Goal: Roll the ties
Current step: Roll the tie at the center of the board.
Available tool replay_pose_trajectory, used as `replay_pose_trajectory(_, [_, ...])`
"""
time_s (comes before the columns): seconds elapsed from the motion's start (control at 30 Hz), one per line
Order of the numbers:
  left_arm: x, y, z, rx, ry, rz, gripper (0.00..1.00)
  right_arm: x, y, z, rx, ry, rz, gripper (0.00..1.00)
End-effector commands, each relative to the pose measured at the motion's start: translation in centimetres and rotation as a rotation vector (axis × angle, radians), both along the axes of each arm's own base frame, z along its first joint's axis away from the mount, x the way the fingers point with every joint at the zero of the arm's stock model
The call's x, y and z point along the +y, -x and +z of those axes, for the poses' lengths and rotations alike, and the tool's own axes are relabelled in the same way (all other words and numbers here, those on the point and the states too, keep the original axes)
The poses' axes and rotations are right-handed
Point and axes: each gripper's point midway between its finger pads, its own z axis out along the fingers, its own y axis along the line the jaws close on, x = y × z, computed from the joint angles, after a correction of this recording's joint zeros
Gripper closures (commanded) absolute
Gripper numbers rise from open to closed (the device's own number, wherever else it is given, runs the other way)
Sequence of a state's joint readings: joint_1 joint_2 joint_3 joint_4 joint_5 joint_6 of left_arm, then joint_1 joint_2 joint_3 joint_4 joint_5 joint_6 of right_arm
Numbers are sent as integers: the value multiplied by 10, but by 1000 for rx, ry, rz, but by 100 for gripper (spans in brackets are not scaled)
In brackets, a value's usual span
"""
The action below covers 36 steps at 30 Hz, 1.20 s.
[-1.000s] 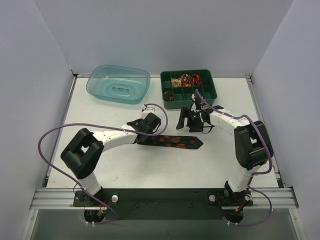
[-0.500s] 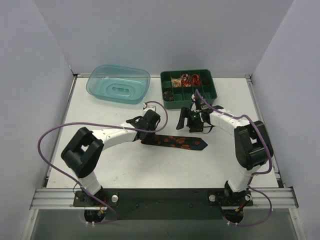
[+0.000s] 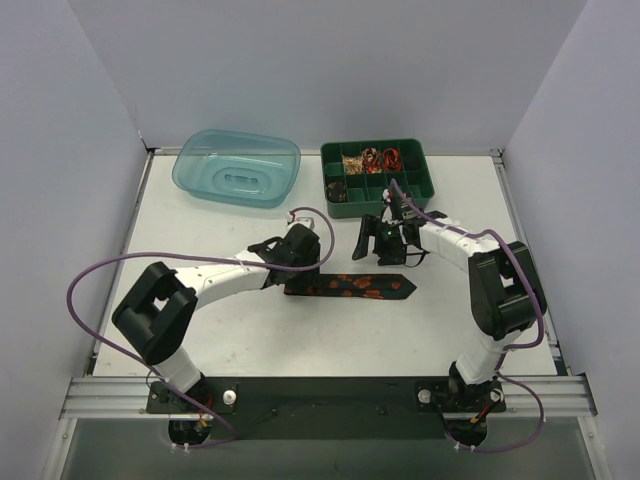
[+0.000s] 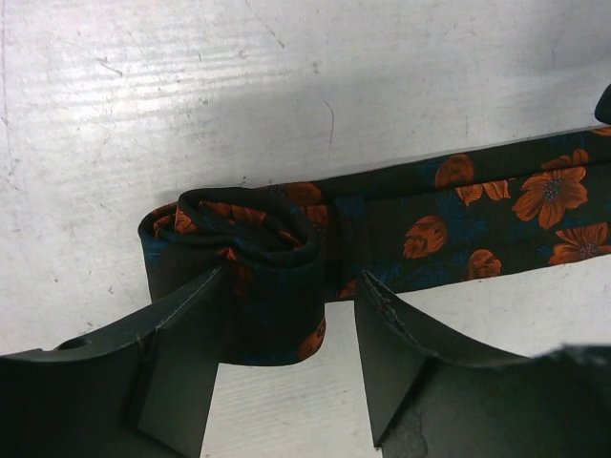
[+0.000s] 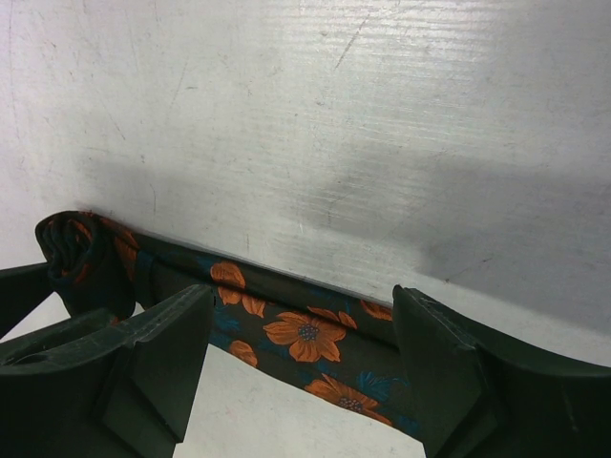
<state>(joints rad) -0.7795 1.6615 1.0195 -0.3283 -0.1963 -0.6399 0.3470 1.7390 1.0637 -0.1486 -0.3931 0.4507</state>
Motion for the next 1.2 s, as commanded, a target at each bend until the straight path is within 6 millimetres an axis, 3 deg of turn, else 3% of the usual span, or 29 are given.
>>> replay_pose_trajectory(0.0, [-6, 16, 0, 45, 54, -10, 38, 4, 2, 8, 10, -9, 14, 24])
replay_pose_trajectory(0.2, [-11, 11, 1, 41, 63, -8, 36, 6, 2, 9, 11, -8, 23, 24])
replay_pose_trajectory(0.37, [-15, 3, 15, 6, 81, -10, 28, 8, 2, 12, 9, -10, 33, 24])
replay_pose_trajectory(0.67, [-13, -13, 41, -25, 147, 4, 26, 30, 6, 32, -40, -17, 101, 24])
replay_pose_trajectory(1.17, [27, -36, 72, -96, 317, 72, 23, 80, 21, 68, -137, -83, 256, 27])
